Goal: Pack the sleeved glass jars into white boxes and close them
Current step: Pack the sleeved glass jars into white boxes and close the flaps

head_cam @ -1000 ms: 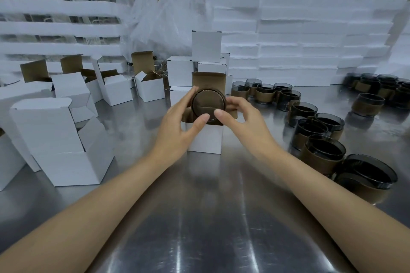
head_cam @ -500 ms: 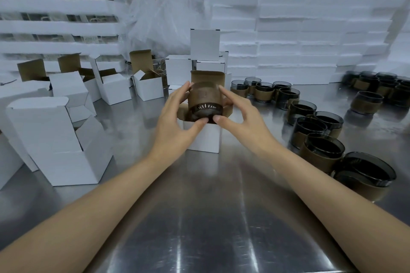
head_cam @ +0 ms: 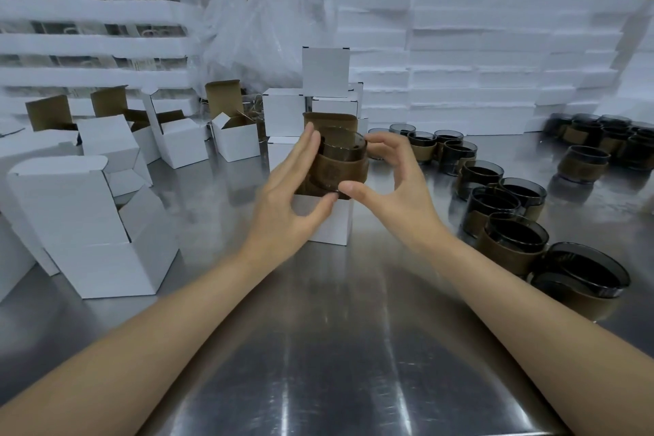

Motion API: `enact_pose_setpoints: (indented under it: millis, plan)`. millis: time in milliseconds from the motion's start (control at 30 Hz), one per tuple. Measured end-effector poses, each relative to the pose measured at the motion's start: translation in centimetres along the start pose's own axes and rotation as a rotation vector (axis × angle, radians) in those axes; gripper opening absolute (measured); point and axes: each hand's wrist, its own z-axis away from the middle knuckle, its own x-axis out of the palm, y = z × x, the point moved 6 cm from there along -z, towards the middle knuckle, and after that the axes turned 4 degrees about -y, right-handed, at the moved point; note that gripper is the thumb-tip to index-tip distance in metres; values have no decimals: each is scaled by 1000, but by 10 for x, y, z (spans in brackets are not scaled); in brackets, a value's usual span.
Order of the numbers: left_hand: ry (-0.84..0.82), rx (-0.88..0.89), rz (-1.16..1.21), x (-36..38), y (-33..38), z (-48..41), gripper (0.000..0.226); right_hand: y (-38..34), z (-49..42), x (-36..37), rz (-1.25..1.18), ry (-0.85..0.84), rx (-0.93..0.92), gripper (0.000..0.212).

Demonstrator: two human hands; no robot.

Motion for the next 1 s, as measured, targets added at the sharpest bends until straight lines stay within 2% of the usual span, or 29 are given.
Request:
enact_pose_setpoints:
  millis: [100, 233, 467, 567, 700, 1000]
  plan:
    - [-3, -52, 58, 0, -3, 0, 81, -9, -1, -4, 61, 59, -91, 58]
    - [81, -69, 68, -6, -8, 1, 76, -17, 0, 2, 167, 23, -195, 37]
    - [121, -62, 42, -9, -11, 1, 68, -14, 0, 4, 146, 11, -176, 35]
    - [140, -86, 53, -12, -10, 2, 65, -13, 1, 3, 141, 16, -140, 40]
    - [92, -196, 48, -13, -17, 0, 51, -8, 2, 4, 160, -2, -52, 44]
    - [54, -214, 52, -11, -18, -2, 43, 0, 1, 7, 154, -14, 13, 43]
